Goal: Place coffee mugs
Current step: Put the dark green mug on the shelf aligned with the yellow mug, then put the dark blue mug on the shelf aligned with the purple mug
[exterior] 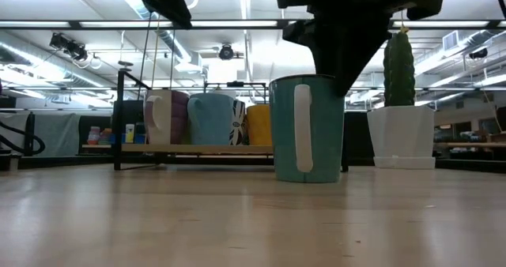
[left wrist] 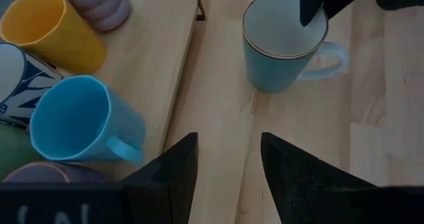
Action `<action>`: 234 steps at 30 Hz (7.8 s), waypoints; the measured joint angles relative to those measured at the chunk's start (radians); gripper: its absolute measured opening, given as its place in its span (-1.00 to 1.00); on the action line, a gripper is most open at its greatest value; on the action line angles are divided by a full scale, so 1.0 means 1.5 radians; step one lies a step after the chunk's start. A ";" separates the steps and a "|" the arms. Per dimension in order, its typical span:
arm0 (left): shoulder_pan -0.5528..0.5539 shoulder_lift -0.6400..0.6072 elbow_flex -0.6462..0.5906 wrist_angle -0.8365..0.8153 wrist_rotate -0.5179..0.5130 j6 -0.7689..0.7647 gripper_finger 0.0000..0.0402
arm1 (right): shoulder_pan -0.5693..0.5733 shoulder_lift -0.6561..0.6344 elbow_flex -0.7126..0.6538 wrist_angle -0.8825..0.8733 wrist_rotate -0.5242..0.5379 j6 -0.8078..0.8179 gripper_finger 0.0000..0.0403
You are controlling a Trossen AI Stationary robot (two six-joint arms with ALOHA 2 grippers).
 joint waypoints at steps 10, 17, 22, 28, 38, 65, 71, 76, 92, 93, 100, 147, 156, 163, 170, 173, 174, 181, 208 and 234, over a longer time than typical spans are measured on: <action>-0.012 0.000 0.000 -0.001 0.005 -0.004 -0.15 | -0.004 -0.001 -0.001 0.029 0.041 -0.156 -0.89; -0.011 0.000 0.000 -0.003 0.005 -0.014 -0.15 | -0.021 -0.001 0.017 0.031 0.071 -0.247 -0.86; -0.011 0.001 0.000 -0.003 0.004 -0.013 -0.15 | -0.038 -0.001 0.071 0.006 0.079 -0.283 -0.88; -0.011 0.003 0.000 -0.029 0.005 -0.015 -0.15 | -0.080 -0.002 0.115 -0.033 0.083 -0.350 -0.88; -0.015 0.003 0.000 -0.115 0.005 -0.052 -0.15 | -0.160 -0.003 0.122 -0.040 0.076 -0.430 -0.88; -0.019 -0.105 0.001 -0.150 -0.041 -0.032 -0.15 | -0.293 -0.003 0.121 0.011 -0.017 -0.532 -0.85; -0.019 -0.105 0.001 -0.150 -0.036 -0.032 -0.15 | -0.296 -0.003 0.121 0.013 -0.015 -0.536 -0.77; -0.019 -0.105 0.001 -0.149 -0.036 -0.033 -0.15 | -0.304 -0.002 0.121 0.013 -0.014 -0.536 -0.76; -0.057 -0.105 0.001 -0.132 -0.036 -0.034 -0.15 | -0.333 -0.002 0.121 0.031 0.021 -0.531 -0.67; -0.057 -0.105 0.000 -0.132 -0.036 -0.035 -0.15 | -0.333 -0.002 0.121 0.033 0.021 -0.534 -0.64; -0.057 -0.105 0.000 -0.131 -0.036 -0.041 -0.15 | -0.332 -0.002 0.121 0.052 0.006 -0.568 -0.43; -0.054 -0.102 0.000 -0.131 -0.038 -0.052 -0.15 | -0.391 -0.037 0.024 0.107 0.130 -0.261 -0.28; -0.054 -0.102 0.000 -0.131 -0.038 -0.052 -0.15 | -0.390 -0.037 0.024 0.141 0.104 -0.308 -0.28; -0.054 -0.102 0.000 -0.131 -0.038 -0.052 -0.15 | -0.389 -0.037 0.024 0.153 0.101 -0.317 -0.28; -0.054 -0.102 0.000 -0.131 -0.038 -0.052 -0.15 | -0.388 -0.037 0.024 0.167 0.093 -0.325 -0.28; -0.054 -0.102 0.000 -0.131 -0.038 -0.052 -0.15 | -0.388 -0.037 0.024 0.167 0.090 -0.327 -0.28; -0.055 -0.102 0.000 -0.131 -0.038 -0.052 -0.15 | -0.388 -0.037 0.024 0.166 0.090 -0.327 -0.28; -0.055 -0.102 0.000 -0.131 -0.038 -0.051 -0.15 | -0.384 -0.037 0.024 0.163 0.114 -0.338 -0.28; -0.053 -0.102 0.000 -0.115 -0.114 0.037 -0.15 | -0.104 -0.155 0.024 -0.109 -0.104 0.401 -0.28; -0.053 -0.101 0.001 -0.064 -0.113 0.089 -0.15 | 0.259 -0.154 -0.096 -0.113 -0.154 0.435 -0.24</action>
